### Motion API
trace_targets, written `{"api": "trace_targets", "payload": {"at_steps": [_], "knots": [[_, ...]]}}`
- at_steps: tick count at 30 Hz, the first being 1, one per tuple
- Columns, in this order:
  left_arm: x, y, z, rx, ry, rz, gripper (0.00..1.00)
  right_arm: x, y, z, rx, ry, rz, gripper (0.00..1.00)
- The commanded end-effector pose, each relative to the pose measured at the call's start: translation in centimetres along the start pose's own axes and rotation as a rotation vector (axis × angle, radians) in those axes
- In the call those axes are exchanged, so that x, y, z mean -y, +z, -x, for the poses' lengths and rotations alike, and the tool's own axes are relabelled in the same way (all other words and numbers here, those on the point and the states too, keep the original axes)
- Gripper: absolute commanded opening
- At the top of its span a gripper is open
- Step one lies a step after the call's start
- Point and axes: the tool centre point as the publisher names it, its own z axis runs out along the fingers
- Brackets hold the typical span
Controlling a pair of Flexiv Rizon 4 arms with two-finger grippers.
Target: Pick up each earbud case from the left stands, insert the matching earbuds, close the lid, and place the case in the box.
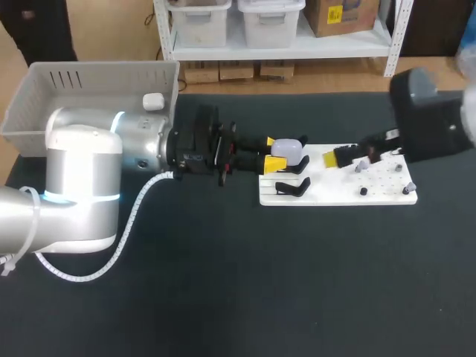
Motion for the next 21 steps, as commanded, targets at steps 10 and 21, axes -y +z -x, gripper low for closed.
{"api": "trace_targets", "payload": {"at_steps": [10,21], "knots": [[0.0,0.0,0.0,0.002,0.002,0.002,0.00,-1.9,4.4,0.7,-0.082,-0.008,0.118,1.00],[0.0,0.0,0.0,0.002,0.002,0.002,0.00,-0.9,6.4,1.1,-0.098,0.035,0.145,1.00]]}}
